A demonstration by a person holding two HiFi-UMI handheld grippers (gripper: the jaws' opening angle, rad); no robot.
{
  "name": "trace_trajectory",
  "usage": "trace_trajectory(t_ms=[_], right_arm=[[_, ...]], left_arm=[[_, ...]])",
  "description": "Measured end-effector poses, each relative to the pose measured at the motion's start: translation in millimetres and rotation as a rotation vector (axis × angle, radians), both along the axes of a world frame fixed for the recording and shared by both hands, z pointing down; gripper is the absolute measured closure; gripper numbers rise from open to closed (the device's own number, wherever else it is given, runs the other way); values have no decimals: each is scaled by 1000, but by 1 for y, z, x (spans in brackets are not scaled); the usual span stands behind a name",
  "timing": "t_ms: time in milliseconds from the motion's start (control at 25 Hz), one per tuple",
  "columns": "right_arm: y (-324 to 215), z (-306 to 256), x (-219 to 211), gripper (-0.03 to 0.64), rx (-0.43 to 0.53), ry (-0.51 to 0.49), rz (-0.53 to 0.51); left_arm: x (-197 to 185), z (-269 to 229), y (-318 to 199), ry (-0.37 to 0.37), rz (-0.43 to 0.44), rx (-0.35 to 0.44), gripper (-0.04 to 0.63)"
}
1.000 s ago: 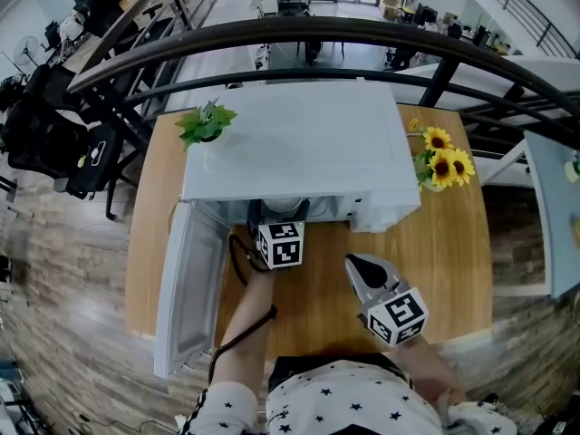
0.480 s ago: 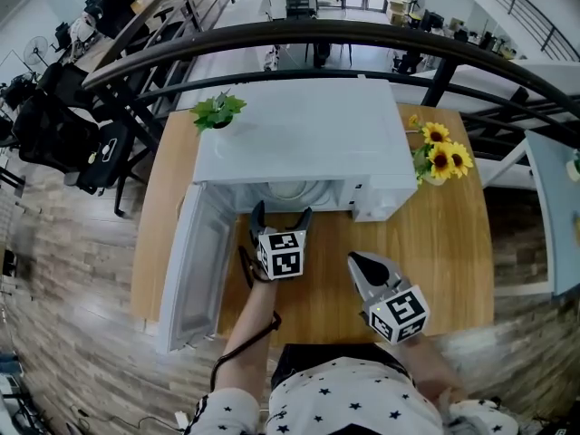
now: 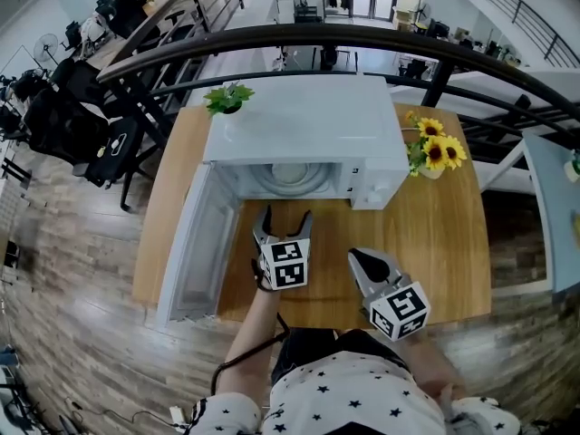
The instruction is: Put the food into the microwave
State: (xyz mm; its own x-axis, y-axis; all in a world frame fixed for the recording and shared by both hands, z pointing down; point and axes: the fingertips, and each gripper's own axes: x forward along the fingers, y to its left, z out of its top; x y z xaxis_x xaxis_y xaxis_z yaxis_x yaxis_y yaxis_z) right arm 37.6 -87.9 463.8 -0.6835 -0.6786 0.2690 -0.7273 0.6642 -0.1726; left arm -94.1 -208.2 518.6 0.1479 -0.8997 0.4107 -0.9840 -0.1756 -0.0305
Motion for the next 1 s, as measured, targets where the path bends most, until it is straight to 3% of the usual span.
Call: trace_trajectory(t_ms=[160,640,1000], right_arm=[[16,-9,4,611,22,-4,-6],[73,-29,17,611,93,-28,-11],[109,-38,23,611,122,-43,-7]], left_arm=[[3,-11,28,15,-18,11,230],[11,-51,129,93,-87,82,462],[13,-79,198,117,-109,143,571]])
